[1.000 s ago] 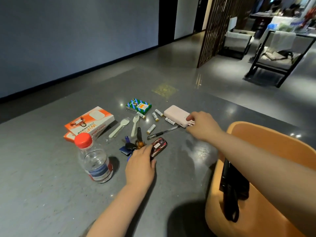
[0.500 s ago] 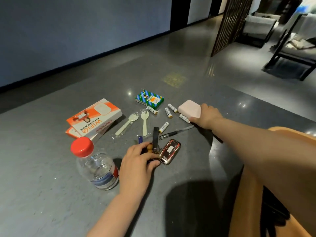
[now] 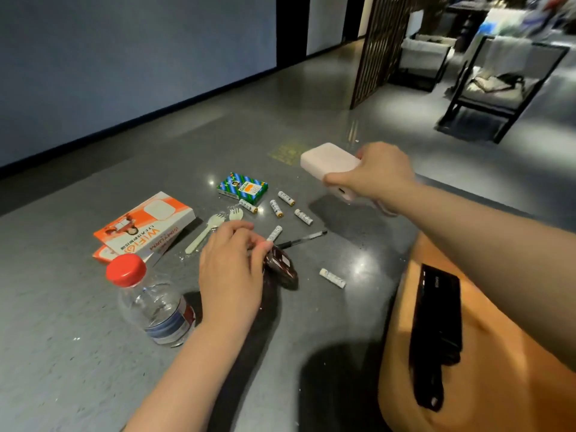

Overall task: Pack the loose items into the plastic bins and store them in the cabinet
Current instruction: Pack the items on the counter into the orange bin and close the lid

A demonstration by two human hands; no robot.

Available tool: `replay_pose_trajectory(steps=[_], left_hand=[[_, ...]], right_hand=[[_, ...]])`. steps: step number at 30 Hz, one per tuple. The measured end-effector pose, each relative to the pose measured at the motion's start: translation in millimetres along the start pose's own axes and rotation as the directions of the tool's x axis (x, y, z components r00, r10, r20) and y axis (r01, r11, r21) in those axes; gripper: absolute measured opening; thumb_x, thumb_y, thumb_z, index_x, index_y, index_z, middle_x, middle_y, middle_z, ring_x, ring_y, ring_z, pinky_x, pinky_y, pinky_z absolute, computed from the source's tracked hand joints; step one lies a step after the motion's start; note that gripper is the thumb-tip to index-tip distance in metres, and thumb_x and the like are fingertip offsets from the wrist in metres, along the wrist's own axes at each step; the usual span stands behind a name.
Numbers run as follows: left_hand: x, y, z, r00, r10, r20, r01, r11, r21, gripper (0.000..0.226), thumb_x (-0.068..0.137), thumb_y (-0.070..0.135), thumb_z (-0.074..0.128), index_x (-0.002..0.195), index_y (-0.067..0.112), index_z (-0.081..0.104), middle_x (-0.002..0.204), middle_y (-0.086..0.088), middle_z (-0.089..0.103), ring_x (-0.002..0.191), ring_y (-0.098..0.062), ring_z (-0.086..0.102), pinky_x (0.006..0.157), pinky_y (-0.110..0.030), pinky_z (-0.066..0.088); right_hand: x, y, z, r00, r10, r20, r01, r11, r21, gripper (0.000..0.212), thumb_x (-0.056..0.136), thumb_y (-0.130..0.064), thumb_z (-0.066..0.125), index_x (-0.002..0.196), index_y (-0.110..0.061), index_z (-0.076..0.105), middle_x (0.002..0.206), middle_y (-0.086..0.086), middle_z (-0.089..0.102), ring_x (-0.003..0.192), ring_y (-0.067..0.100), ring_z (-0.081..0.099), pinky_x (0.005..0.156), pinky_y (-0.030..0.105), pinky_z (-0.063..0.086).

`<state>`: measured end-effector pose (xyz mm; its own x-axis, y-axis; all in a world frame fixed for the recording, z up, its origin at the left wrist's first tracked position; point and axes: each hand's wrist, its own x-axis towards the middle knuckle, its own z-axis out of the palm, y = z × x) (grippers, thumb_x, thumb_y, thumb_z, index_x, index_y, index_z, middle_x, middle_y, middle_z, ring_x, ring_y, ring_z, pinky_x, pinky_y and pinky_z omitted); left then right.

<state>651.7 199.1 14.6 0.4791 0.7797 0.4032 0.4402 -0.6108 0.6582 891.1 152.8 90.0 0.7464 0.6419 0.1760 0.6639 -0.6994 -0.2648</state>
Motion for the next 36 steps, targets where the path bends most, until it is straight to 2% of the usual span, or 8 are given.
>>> replay_pose_trajectory(steps=[4, 9, 15, 22, 26, 29, 34, 36], left_hand=[[10, 65, -27, 0.981, 0.170, -0.092, -0.177, 0.981, -0.081, 0.012, 0.086, 0.026, 0.062, 0.080, 0.015, 0.064, 0.101, 0.002, 0.058, 0.100, -0.019, 0.054, 0.088, -0.039, 0.041], [5, 161, -47, 0.925, 0.355, -0.139, -0.378, 0.901, -0.214, 0.013, 0.086, 0.029, 0.061, 0.081, 0.017, 0.062, 0.094, 0.005, 0.057, 0.086, -0.005, 0.051, 0.077, -0.022, 0.039], [-25, 227, -5, 0.891, 0.433, 0.135, -0.361, 0.857, -0.367, 0.012, 0.083, 0.032, 0.066, 0.074, 0.026, 0.061, 0.081, 0.010, 0.055, 0.071, -0.006, 0.052, 0.065, -0.028, 0.039], [-66, 222, 96, 0.740, 0.298, 0.603, -0.172, 0.951, -0.259, 0.012, 0.084, 0.024, 0.067, 0.076, 0.016, 0.063, 0.076, 0.004, 0.064, 0.076, -0.015, 0.058, 0.065, -0.030, 0.043], [-65, 223, 127, 0.735, 0.233, 0.637, -0.122, 0.969, -0.214, 0.011, 0.087, 0.020, 0.063, 0.079, 0.013, 0.062, 0.071, 0.009, 0.059, 0.076, -0.015, 0.055, 0.062, -0.029, 0.038], [-62, 223, 140, 0.711, 0.190, 0.677, -0.119, 0.981, -0.150, 0.010, 0.087, 0.022, 0.063, 0.083, 0.014, 0.064, 0.082, 0.001, 0.065, 0.081, -0.018, 0.058, 0.070, -0.031, 0.045], [-59, 215, 143, 0.581, 0.156, 0.799, -0.287, 0.958, 0.022, 0.016, 0.087, 0.017, 0.062, 0.101, 0.016, 0.070, 0.105, -0.003, 0.068, 0.100, -0.024, 0.061, 0.089, -0.036, 0.049], [-53, 213, 129, 0.641, 0.212, 0.737, -0.258, 0.965, -0.053, 0.031, 0.087, 0.021, 0.064, 0.118, 0.021, 0.062, 0.116, 0.001, 0.065, 0.105, -0.021, 0.058, 0.094, -0.038, 0.047]], right_hand=[[-43, 25, -75, 0.994, 0.003, -0.113, 0.002, 0.999, 0.046, 0.064, 0.051, -0.072, 0.066, 0.081, -0.016, 0.070, 0.075, 0.006, 0.063, 0.072, 0.024, 0.056, 0.048, 0.029, 0.034], [-108, 82, -142, 0.979, 0.126, -0.160, -0.122, 0.992, 0.037, 0.060, 0.056, -0.071, 0.065, 0.077, -0.015, 0.070, 0.073, 0.005, 0.064, 0.062, 0.016, 0.051, 0.051, 0.028, 0.038], [-190, 157, -164, 0.938, 0.287, -0.196, -0.287, 0.958, 0.029, 0.054, 0.054, -0.068, 0.066, 0.076, -0.019, 0.068, 0.067, -0.001, 0.061, 0.064, 0.015, 0.055, 0.046, 0.027, 0.035], [-240, 194, -147, 0.906, 0.379, -0.190, -0.373, 0.925, 0.069, 0.054, 0.049, -0.071, 0.061, 0.077, -0.025, 0.059, 0.072, -0.006, 0.061, 0.067, 0.013, 0.055, 0.047, 0.025, 0.033], [-246, 200, -138, 0.893, 0.414, -0.177, -0.402, 0.910, 0.102, 0.052, 0.041, -0.068, 0.054, 0.074, -0.029, 0.061, 0.068, -0.012, 0.060, 0.063, 0.003, 0.052, 0.045, 0.023, 0.034], [-243, 201, -129, 0.895, 0.409, -0.175, -0.398, 0.912, 0.100, 0.051, 0.043, -0.069, 0.055, 0.074, -0.030, 0.060, 0.069, -0.013, 0.058, 0.065, 0.004, 0.052, 0.046, 0.025, 0.036], [-229, 195, -114, 0.900, 0.410, -0.150, -0.396, 0.911, 0.113, 0.056, 0.044, -0.070, 0.057, 0.081, -0.028, 0.062, 0.075, -0.012, 0.059, 0.070, 0.006, 0.053, 0.049, 0.025, 0.040], [-225, 190, -110, 0.904, 0.403, -0.143, -0.392, 0.914, 0.103, 0.059, 0.046, -0.070, 0.058, 0.085, -0.026, 0.063, 0.077, -0.009, 0.061, 0.073, 0.010, 0.055, 0.052, 0.026, 0.043]])
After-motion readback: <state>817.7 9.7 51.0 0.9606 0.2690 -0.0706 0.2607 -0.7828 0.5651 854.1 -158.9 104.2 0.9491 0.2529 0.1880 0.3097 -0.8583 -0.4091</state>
